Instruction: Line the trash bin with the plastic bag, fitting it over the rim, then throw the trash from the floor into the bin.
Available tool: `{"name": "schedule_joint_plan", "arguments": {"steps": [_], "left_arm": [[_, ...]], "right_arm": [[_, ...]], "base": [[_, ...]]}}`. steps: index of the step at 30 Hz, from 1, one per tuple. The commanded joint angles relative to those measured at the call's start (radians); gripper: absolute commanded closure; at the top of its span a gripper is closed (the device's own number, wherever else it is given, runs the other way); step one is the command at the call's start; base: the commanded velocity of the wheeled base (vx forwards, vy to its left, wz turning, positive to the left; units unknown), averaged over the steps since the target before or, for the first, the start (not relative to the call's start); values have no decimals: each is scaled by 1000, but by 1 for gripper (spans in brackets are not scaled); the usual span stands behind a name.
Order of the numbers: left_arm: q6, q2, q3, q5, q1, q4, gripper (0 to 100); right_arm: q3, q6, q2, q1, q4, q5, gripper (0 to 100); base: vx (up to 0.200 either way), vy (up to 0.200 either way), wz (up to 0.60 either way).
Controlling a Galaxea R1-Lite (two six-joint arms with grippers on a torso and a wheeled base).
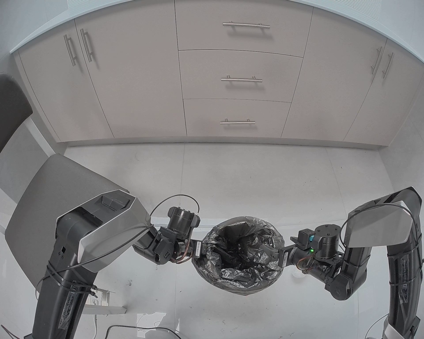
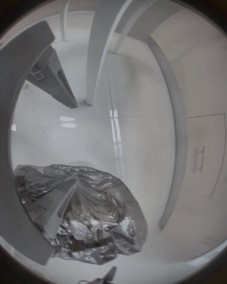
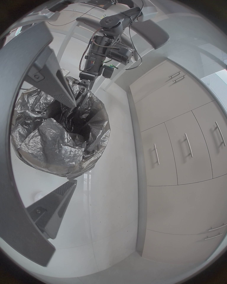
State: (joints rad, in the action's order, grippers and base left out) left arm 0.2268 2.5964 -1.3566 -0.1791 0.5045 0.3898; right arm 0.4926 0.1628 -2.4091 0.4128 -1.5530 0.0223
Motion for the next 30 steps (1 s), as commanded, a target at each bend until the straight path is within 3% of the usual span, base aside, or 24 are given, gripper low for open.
{"name": "schedule_joint_plan", "arguments": {"steps": [1, 3, 8, 14, 17, 22, 30], "left_arm": [[59, -45, 7, -2, 0, 40, 0], [91, -98, 40, 0, 0, 61, 0], [270, -203, 162, 21, 55, 107, 0], [261, -176, 264, 89, 105, 261, 0], [223, -128, 278, 93, 106, 317, 0], [175, -111, 281, 90, 106, 336, 0], [175, -110, 280, 90, 106, 336, 0]], "right_arm": [[9, 1, -1, -2, -18, 8, 0], [15, 0, -2, -11, -18, 30, 0], [55, 1, -41, -49, -18, 62, 0], [83, -9, -62, -49, -15, 65, 0], [158, -26, -74, -61, 73, 80, 0], [299, -35, -88, -89, 251, 88, 0], [420, -48, -127, -92, 387, 91, 0]], "base": [[0, 0, 0], [0, 0, 0], [0, 0, 0], [0, 0, 0], [0, 0, 0], [0, 0, 0], [0, 0, 0]]}}
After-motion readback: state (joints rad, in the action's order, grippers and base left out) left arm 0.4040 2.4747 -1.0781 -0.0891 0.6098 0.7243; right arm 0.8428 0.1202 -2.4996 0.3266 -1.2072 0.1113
